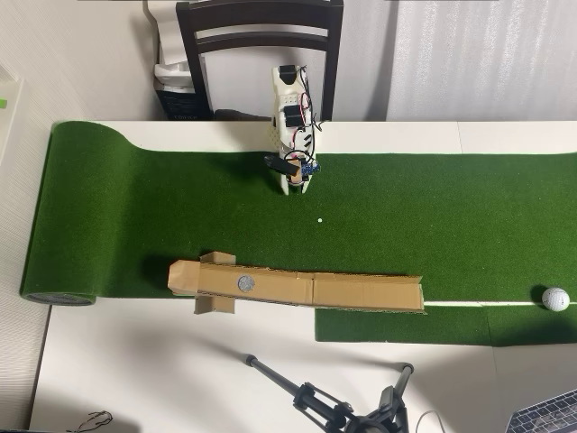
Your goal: Pick up the golf ball and place it on the gray mark at the back.
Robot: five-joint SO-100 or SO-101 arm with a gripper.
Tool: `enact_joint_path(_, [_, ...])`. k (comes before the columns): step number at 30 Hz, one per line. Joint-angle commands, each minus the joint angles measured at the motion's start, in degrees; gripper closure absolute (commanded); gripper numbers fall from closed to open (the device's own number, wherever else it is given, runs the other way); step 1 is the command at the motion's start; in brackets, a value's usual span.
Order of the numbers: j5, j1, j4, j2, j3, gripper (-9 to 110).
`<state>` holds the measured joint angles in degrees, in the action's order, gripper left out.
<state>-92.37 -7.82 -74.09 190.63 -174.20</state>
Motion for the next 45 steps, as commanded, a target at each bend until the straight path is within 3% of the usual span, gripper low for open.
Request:
enact_joint_path(1, [-0.5,-0.2,-0.5,5.8,1.0,98])
enact_joint_path(45, [-3.6,5.6,1.8,5.8,-8.9,101])
